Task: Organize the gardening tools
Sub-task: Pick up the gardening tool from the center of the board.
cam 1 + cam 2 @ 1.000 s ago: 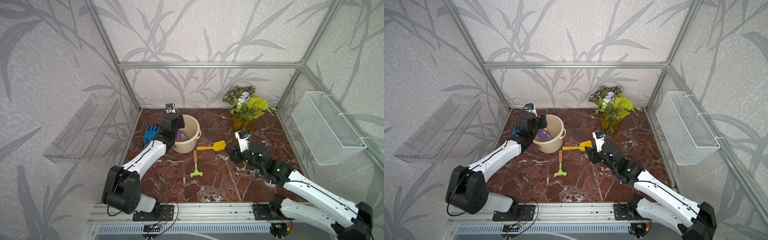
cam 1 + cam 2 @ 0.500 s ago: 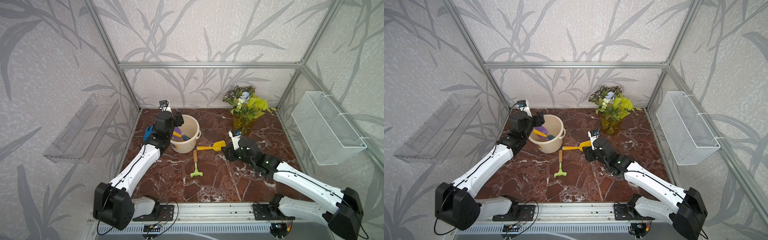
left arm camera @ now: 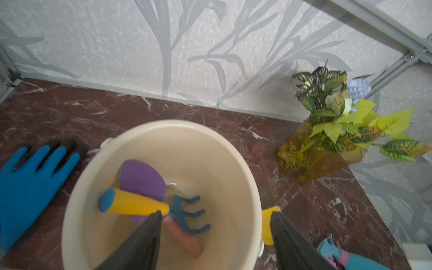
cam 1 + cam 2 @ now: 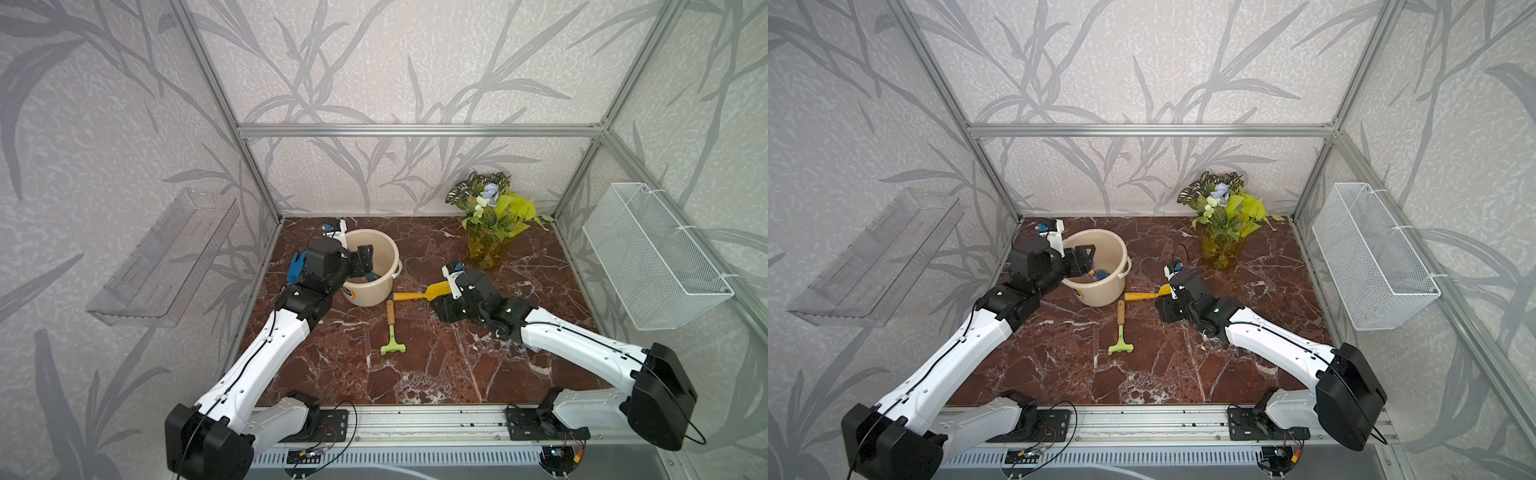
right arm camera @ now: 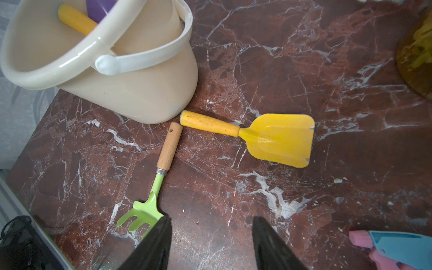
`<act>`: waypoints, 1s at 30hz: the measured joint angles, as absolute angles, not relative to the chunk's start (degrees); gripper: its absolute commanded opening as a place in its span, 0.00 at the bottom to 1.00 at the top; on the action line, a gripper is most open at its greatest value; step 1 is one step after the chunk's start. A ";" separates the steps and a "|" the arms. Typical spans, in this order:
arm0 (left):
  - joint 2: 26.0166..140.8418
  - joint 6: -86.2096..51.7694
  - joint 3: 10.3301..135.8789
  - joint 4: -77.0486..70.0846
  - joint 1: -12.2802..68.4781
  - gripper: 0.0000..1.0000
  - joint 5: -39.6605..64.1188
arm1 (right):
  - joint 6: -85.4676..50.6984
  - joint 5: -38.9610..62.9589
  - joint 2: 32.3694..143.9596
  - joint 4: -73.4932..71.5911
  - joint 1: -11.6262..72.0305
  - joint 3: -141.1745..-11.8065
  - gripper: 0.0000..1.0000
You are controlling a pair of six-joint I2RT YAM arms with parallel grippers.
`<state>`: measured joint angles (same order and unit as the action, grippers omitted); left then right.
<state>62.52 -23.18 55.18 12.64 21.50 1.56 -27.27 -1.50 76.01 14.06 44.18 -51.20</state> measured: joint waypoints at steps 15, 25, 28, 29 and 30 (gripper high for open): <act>52.07 -29.54 44.05 16.29 28.86 0.75 0.49 | -42.30 6.48 91.46 12.47 39.35 -55.66 0.59; 52.12 -31.07 42.96 16.25 28.97 0.75 0.51 | -50.76 14.00 101.89 8.82 36.99 -61.08 0.58; 52.29 -31.18 42.96 16.12 28.97 0.75 0.54 | -52.90 16.12 105.16 7.49 36.51 -63.02 0.58; 52.29 -31.24 42.96 16.03 28.99 0.75 0.56 | -53.65 16.82 106.15 6.85 36.36 -63.44 0.58; 52.29 -31.29 42.96 15.88 28.99 0.75 0.56 | -54.19 17.17 106.89 6.55 36.23 -63.86 0.58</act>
<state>52.29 -31.29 42.96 15.88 28.99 0.56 -54.19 17.17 106.89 6.55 36.23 -63.86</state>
